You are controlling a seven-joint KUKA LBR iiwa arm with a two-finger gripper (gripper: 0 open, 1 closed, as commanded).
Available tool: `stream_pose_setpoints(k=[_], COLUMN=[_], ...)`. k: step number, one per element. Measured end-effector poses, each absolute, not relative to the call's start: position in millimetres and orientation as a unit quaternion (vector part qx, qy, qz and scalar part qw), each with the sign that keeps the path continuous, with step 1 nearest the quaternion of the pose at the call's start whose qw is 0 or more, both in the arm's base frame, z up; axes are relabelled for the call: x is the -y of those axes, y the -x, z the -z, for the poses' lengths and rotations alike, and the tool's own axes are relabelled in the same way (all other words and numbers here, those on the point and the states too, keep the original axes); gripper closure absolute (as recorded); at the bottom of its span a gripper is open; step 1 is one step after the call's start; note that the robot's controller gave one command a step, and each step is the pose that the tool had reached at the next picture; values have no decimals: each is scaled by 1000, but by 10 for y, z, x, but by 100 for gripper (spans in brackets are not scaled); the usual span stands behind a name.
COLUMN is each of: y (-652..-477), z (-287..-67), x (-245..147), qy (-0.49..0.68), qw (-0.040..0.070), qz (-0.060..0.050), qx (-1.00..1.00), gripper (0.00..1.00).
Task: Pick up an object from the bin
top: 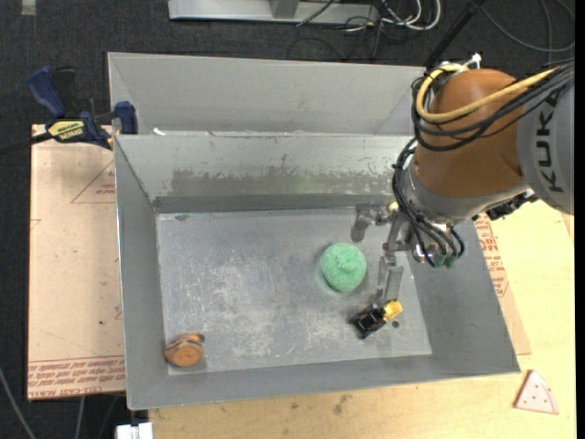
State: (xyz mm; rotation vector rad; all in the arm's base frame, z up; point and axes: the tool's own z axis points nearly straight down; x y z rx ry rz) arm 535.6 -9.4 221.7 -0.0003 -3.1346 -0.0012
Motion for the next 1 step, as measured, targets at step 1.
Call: stream_pose_setpoints(k=[1], y=[-5368], z=[-2263], x=[94], qy=[0], qw=[0], qz=[0], qx=[1000], gripper=[0])
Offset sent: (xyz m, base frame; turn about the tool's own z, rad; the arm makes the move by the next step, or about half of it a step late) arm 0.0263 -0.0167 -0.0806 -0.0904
